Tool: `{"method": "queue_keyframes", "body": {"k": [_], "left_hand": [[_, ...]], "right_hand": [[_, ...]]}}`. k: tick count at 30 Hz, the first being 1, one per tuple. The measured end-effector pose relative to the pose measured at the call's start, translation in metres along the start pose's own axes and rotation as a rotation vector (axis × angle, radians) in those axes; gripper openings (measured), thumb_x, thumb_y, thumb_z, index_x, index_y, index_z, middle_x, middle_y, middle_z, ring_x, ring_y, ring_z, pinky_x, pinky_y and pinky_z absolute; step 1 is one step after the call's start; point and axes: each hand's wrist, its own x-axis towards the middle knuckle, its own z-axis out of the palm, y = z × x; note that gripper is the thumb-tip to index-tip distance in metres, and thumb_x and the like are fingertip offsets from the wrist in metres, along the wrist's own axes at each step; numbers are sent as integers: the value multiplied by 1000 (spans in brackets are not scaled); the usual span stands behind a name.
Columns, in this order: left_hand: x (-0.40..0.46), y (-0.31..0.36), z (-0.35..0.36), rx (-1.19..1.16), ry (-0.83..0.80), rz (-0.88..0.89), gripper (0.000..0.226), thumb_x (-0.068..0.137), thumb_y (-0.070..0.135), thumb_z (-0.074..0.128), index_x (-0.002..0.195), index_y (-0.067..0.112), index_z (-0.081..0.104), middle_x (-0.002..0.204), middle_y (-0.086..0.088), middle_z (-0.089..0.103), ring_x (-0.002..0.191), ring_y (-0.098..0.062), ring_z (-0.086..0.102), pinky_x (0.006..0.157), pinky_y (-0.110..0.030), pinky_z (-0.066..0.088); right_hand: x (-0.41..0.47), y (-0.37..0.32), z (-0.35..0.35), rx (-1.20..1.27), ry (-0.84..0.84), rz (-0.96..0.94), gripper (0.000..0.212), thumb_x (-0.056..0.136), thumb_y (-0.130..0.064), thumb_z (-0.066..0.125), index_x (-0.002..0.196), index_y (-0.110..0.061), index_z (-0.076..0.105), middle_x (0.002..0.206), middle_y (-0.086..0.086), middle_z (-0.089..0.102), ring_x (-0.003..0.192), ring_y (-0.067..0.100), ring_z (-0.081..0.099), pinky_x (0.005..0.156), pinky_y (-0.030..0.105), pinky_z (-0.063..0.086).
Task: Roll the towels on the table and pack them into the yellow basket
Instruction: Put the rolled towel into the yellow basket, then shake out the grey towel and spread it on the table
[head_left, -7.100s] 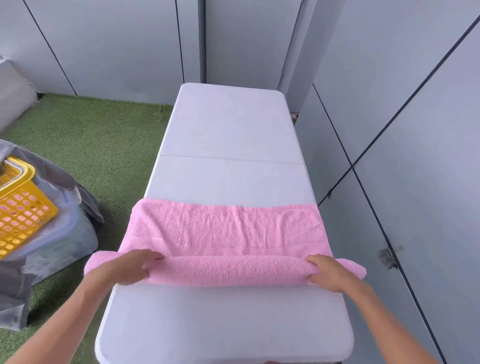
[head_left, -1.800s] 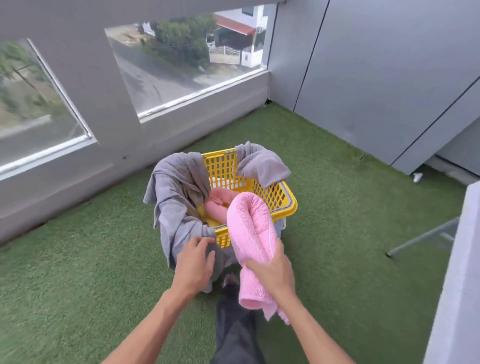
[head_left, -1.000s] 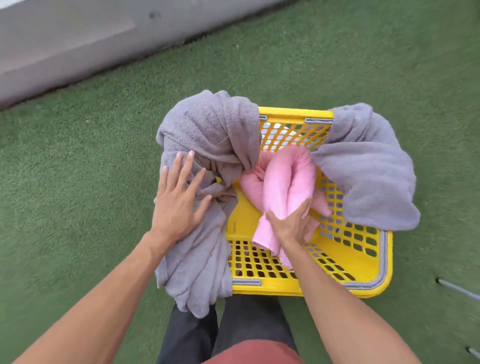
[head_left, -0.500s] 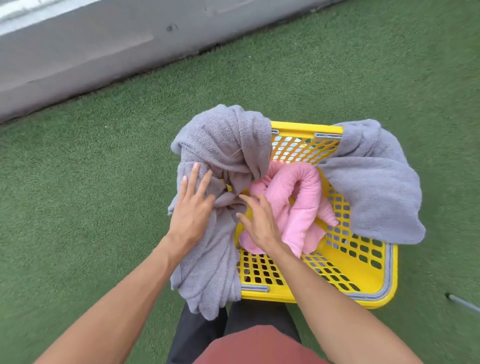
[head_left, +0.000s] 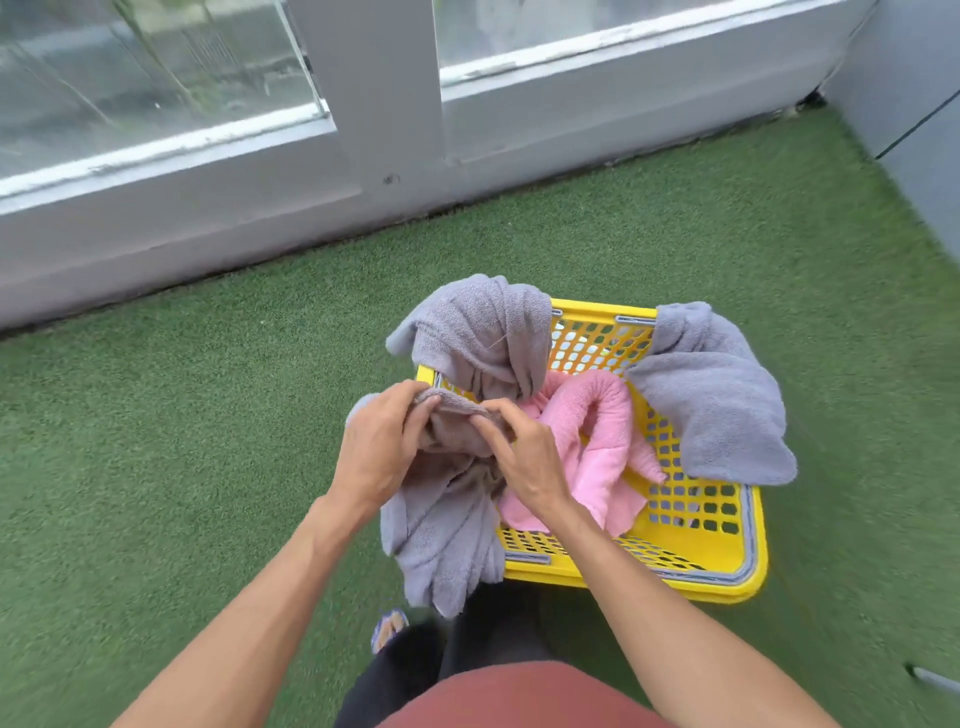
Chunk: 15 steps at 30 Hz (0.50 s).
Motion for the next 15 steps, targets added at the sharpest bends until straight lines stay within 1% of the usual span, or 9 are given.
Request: {"method": "queue_keyframes", "body": {"k": [3, 5, 7, 9, 10, 12, 14, 15], "left_hand": [[-15, 14, -20, -46, 34, 68, 22, 97, 38, 49, 104, 21, 61, 97, 6, 68, 87, -17, 63, 76, -33, 48], [-26, 25, -35, -85, 52, 126, 22, 97, 42, 49, 104, 26, 61, 98, 8, 68, 88, -16, 64, 76, -36, 50], [-39, 37, -48, -134, 63, 186, 24, 96, 46, 48, 104, 28, 60, 95, 9, 69, 85, -16, 65, 75, -38, 52], [-56, 51, -64, -177, 78, 264, 21, 96, 44, 50, 103, 27, 61, 91, 9, 69, 83, -15, 64, 74, -37, 52], [-67, 59, -72, -198, 79, 315, 19, 96, 42, 50, 102, 27, 61, 91, 10, 69, 83, -13, 63, 75, -36, 51], [-91, 74, -87, -241, 74, 411, 17, 96, 39, 51, 101, 27, 62, 88, 14, 66, 82, -6, 60, 75, -32, 49], [-116, 93, -101, -286, 69, 502, 15, 97, 36, 52, 98, 25, 63, 84, 15, 64, 79, -1, 57, 74, -27, 46], [-128, 105, -108, -311, 58, 545, 16, 97, 36, 52, 98, 25, 62, 84, 14, 65, 80, -3, 58, 75, -28, 46]], "right_hand": [[-26, -27, -12, -15, 93, -14, 14, 92, -39, 59, 99, -28, 64, 76, -18, 63, 75, -1, 59, 73, 24, 46], [-47, -47, -18, -18, 168, -29, 13, 92, -39, 58, 98, -29, 65, 74, -21, 62, 73, -5, 58, 71, 22, 46], [-69, -68, -25, -32, 254, -61, 14, 92, -39, 58, 98, -29, 65, 77, -22, 64, 74, -5, 59, 72, 21, 47], [-97, -91, -32, -36, 347, -103, 12, 93, -34, 59, 97, -26, 68, 77, -26, 64, 74, -6, 59, 72, 15, 44], [-113, -102, -36, -46, 395, -128, 13, 93, -31, 60, 95, -22, 69, 73, -28, 62, 70, -7, 57, 69, 11, 41], [-150, -123, -41, -80, 497, -152, 16, 93, -29, 61, 93, -16, 71, 62, -26, 57, 58, -6, 50, 62, 10, 35], [-189, -143, -49, -85, 575, -159, 18, 93, -31, 61, 93, -17, 71, 59, -22, 57, 56, -4, 49, 61, 13, 36], [-210, -154, -55, -80, 605, -168, 17, 93, -31, 60, 93, -17, 71, 61, -19, 59, 57, -4, 49, 61, 14, 37]]}}
